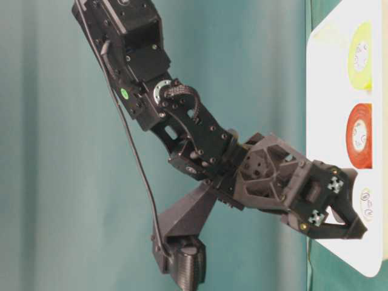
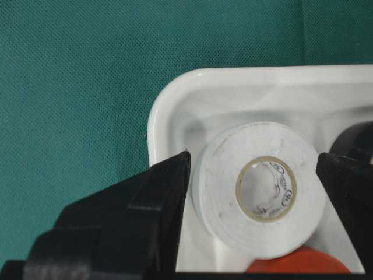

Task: Put the tape into the white case with the right arm.
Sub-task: 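Lift the white roll and lower it into the tray's front-left, then open the right gripper and retract it right of the tray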

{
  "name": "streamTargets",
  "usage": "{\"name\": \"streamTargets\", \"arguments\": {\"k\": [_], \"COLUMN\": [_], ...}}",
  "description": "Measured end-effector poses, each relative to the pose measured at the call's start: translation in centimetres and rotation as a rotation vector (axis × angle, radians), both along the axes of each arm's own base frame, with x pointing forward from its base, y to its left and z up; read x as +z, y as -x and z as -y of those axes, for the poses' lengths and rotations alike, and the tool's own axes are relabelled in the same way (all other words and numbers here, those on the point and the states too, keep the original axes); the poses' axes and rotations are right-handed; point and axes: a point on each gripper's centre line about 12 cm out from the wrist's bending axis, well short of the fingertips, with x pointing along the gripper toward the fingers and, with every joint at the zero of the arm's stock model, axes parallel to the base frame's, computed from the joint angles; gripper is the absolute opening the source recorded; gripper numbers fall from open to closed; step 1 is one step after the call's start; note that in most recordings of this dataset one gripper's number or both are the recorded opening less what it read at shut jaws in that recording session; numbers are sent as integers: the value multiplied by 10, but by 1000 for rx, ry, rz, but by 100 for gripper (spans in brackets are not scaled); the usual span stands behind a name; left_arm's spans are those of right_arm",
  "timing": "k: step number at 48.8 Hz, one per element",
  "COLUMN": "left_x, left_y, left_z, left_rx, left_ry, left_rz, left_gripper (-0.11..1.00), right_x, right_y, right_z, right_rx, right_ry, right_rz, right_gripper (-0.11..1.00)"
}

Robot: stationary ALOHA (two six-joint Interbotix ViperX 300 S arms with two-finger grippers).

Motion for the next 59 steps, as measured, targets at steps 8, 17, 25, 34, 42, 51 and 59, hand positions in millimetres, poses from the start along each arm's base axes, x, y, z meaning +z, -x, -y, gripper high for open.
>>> {"name": "streamTargets", "arguments": {"k": [8,17,25,34,42,51,59], "left_x": [-3,-5,-7,-7,-7,-6,-7], "left_y": [1,2,3,3,3,3,3], "left_z": [0,0,0,0,0,0,0], "left_rx": [0,0,0,0,0,0,1], "left_ry": [-2,-3,-2,-3,-3,-3,-2], "left_rz": [8,20,20,23,23,24,23], "left_gripper": [0,0,0,0,0,0,0], "right_x": [13,23,29,34,32,32,40], "right_y": [19,53,89,130,164,212,258], "right_z": [0,-4,-11,-21,-25,-28,-28], "right_rx": [-14,-11,9,49,70,72,66], "right_ry": [5,0,-8,-23,-32,-33,-27], "right_rz": [-13,-21,-14,28,47,64,140], "right_gripper": [67,67,67,67,67,67,67]}}
